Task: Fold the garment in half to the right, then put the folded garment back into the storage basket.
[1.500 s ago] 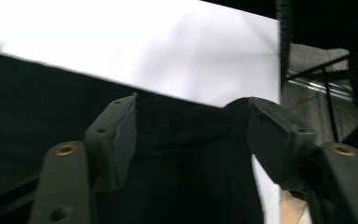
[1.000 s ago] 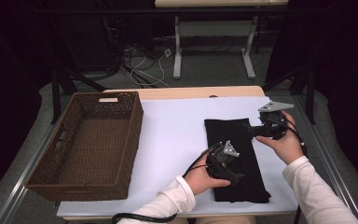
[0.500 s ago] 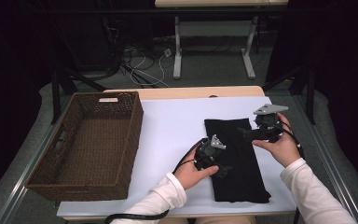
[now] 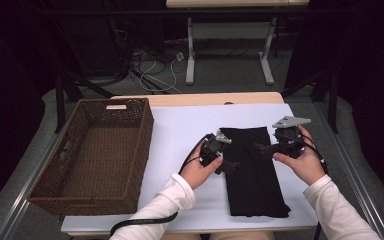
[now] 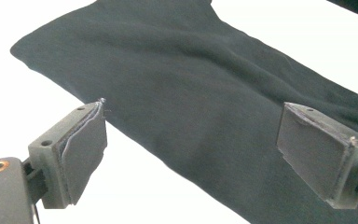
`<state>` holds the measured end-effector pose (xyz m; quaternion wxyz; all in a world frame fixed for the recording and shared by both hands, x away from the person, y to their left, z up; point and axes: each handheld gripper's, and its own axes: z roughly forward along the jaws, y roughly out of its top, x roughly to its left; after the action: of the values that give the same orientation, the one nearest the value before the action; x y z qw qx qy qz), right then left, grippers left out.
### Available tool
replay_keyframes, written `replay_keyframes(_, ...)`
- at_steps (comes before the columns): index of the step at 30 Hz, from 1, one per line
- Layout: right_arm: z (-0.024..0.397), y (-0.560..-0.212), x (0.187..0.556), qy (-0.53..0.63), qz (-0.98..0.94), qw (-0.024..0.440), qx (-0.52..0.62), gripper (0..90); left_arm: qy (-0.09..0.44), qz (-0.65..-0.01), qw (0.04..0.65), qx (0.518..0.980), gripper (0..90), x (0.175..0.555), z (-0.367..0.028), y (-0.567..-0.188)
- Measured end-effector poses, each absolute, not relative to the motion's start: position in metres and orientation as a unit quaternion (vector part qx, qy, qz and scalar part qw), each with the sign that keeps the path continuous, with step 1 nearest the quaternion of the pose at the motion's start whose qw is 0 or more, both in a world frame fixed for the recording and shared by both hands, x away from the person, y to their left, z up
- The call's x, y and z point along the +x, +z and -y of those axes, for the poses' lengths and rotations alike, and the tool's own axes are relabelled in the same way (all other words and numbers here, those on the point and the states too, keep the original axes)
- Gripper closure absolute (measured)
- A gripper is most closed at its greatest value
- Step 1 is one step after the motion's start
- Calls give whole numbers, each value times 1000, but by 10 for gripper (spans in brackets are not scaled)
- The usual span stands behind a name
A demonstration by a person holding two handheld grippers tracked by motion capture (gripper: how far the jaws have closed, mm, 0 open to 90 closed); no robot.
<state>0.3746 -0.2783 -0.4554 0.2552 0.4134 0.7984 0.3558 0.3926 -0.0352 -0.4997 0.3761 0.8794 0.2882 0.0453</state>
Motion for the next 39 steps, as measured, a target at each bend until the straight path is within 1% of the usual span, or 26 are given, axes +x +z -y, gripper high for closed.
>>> replay_keyframes(13,278,-462,363,353,-805,243,410,0,69,-306,377,871,90,425,33,-481)
replay_keyframes(21,277,-465,356,352,-809,239,406,0,68,-318,372,869,91,439,38,-479)
replay_keyframes(28,275,-469,353,353,-812,236,400,0,67,-339,380,858,91,451,41,-480)
replay_keyframes(34,274,-470,350,351,-815,236,395,0,76,-349,371,857,91,461,40,-482)
replay_keyframes(39,275,-470,349,355,-813,239,395,0,73,-368,366,852,93,469,38,-484)
